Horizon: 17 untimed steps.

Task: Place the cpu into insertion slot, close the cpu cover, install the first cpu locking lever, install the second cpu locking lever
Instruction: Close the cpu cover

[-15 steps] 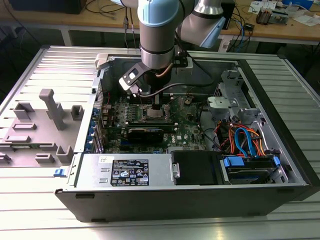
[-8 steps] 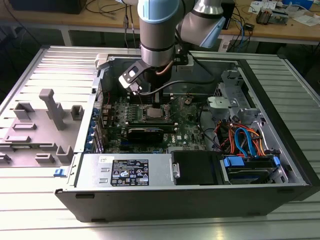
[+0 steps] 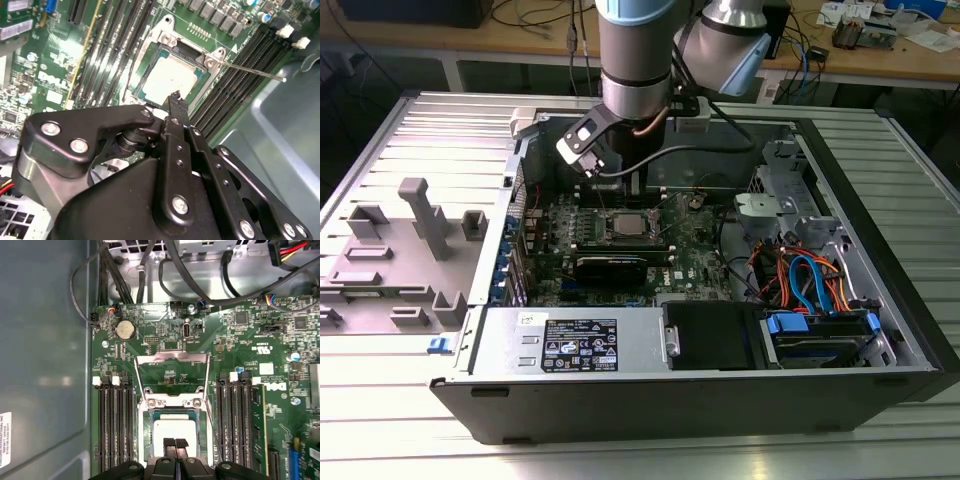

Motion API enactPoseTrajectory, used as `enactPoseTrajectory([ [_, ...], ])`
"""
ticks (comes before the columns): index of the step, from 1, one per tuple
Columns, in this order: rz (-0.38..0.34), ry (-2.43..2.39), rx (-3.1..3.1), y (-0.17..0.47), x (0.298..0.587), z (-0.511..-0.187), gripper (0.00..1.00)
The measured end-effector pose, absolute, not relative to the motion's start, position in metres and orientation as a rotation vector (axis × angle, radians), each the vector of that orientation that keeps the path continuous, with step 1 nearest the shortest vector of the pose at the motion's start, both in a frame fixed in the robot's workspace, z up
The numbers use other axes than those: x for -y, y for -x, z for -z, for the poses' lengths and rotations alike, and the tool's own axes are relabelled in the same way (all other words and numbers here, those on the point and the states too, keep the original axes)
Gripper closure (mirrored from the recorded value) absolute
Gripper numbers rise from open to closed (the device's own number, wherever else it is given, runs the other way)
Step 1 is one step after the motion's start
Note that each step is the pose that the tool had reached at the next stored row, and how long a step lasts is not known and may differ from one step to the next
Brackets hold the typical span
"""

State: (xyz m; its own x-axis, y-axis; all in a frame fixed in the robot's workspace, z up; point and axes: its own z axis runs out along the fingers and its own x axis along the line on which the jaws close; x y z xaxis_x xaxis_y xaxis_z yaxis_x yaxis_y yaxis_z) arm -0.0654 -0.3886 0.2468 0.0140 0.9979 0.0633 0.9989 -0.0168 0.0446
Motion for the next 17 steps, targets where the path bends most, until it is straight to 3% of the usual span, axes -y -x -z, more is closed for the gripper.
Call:
enactPoseTrajectory([
  [3, 0.081, 2.204, 2.189, 0.064, 0.389, -0.249, 0.89],
  [17, 0.080, 2.188, 2.204, 0.041, 0.389, -0.267, 0.89],
])
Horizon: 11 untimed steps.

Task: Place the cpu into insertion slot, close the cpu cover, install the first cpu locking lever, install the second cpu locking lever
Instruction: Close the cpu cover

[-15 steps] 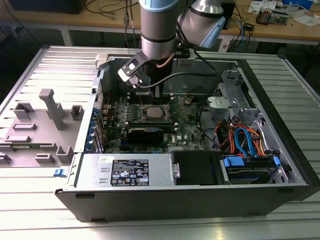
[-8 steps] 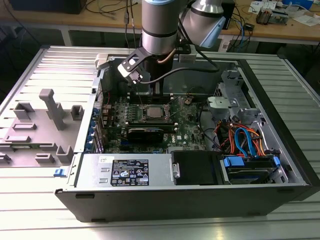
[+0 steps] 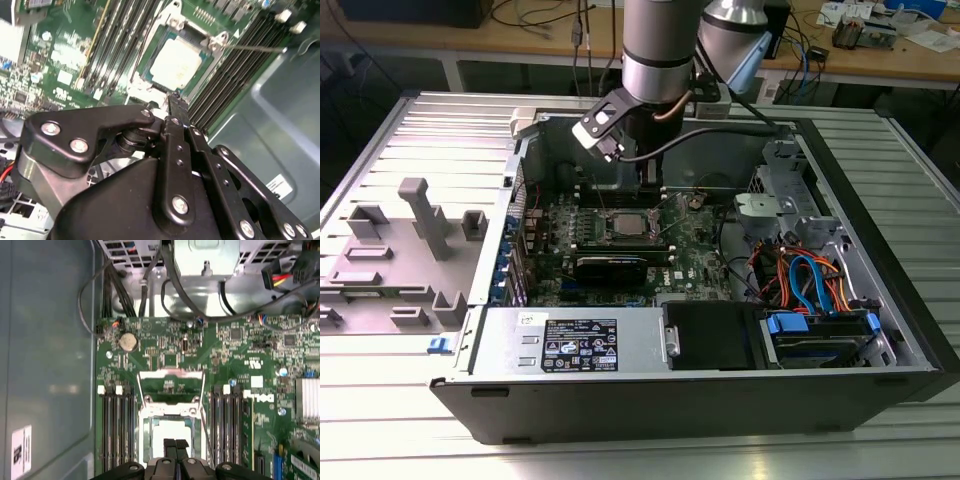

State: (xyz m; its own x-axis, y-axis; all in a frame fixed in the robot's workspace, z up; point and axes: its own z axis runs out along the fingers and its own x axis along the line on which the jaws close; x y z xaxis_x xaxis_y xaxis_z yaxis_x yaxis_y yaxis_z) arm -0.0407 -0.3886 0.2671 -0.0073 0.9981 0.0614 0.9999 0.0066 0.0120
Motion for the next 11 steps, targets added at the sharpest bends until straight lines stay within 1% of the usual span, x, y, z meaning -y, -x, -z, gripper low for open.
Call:
enactPoseTrajectory([
  [11, 0.079, 2.139, 2.250, 0.025, 0.389, -0.268, 0.89],
])
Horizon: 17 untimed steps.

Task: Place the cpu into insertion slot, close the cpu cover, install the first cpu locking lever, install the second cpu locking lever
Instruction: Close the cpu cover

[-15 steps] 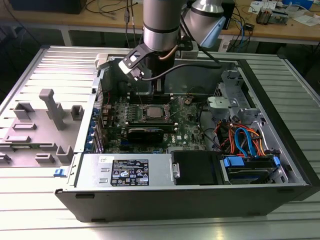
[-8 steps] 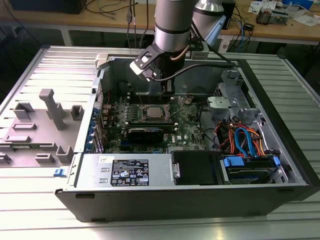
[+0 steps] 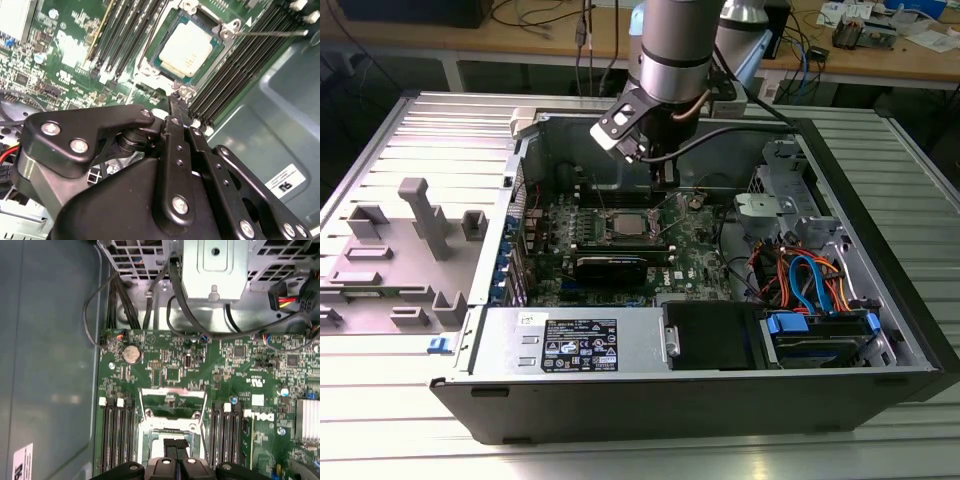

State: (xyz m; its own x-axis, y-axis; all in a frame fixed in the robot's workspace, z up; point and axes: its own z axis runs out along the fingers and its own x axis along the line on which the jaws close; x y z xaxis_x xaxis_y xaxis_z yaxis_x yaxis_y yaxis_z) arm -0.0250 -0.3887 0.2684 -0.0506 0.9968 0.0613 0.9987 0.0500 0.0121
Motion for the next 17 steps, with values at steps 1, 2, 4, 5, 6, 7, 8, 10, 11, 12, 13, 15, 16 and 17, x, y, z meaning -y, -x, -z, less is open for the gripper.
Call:
enactPoseTrajectory([
  [1, 0.079, 2.139, 2.250, 0.0236, 0.3887, -0.2684, 0.89],
  [2, 0.079, 2.139, 2.250, 0.0221, 0.3887, -0.2684, 0.89],
  [4, 0.079, 2.139, 2.250, 0.0202, 0.3887, -0.2684, 0.89],
  [5, 0.079, 2.139, 2.250, 0.0192, 0.3887, -0.2684, 0.89],
  [6, 0.079, 2.139, 2.250, 0.0188, 0.3887, -0.2684, 0.89],
  [7, 0.079, 2.139, 2.250, 0.0185, 0.3887, -0.2684, 0.89],
  [8, 0.079, 2.139, 2.250, 0.0184, 0.3887, -0.2684, 0.89],
  [10, 0.079, 2.139, 2.250, 0.0182, 0.3887, -0.2684, 0.89],
  [11, 0.079, 2.139, 2.250, 0.0182, 0.3887, -0.2684, 0.89],
  [12, 0.079, 2.139, 2.250, 0.0182, 0.3887, -0.2684, 0.89],
  [13, 0.079, 2.139, 2.250, 0.0182, 0.3887, -0.2684, 0.89],
  [15, 0.079, 2.139, 2.250, 0.0181, 0.3887, -0.2684, 0.89],
  [16, 0.079, 2.139, 2.250, 0.0181, 0.3887, -0.2684, 0.89],
  [17, 0.079, 2.139, 2.250, 0.0181, 0.3887, -0.2684, 0.89],
])
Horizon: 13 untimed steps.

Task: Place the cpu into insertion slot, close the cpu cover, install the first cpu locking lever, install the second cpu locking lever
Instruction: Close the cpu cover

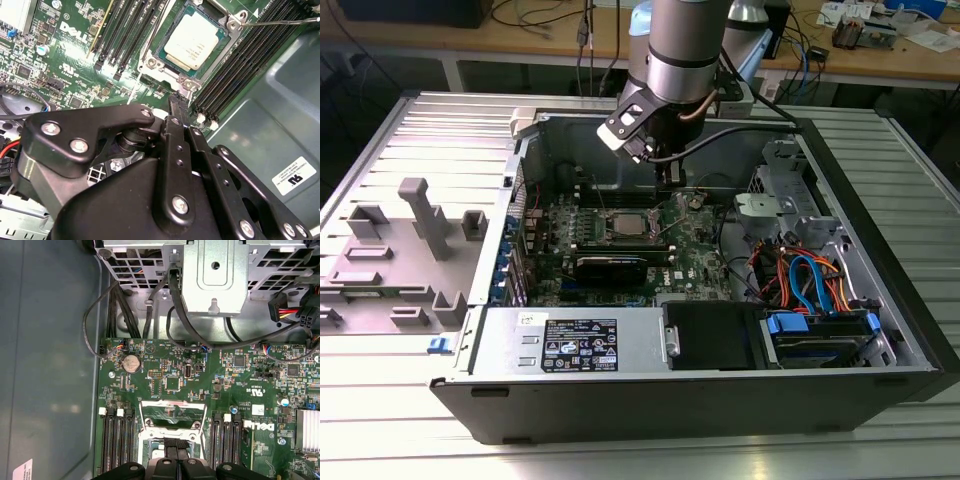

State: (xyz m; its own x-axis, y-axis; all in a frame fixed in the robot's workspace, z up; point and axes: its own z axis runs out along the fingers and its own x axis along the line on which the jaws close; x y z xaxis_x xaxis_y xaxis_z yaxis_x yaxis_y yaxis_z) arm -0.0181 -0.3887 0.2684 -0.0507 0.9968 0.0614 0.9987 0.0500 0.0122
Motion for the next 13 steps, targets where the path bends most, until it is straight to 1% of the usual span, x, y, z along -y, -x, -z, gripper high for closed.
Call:
enactPoseTrajectory([
  [4, 0.079, 2.139, 2.250, 0.017, 0.389, -0.268, 0.89],
  [13, 0.079, 2.139, 2.251, -0.009, 0.389, -0.268, 0.89],
])
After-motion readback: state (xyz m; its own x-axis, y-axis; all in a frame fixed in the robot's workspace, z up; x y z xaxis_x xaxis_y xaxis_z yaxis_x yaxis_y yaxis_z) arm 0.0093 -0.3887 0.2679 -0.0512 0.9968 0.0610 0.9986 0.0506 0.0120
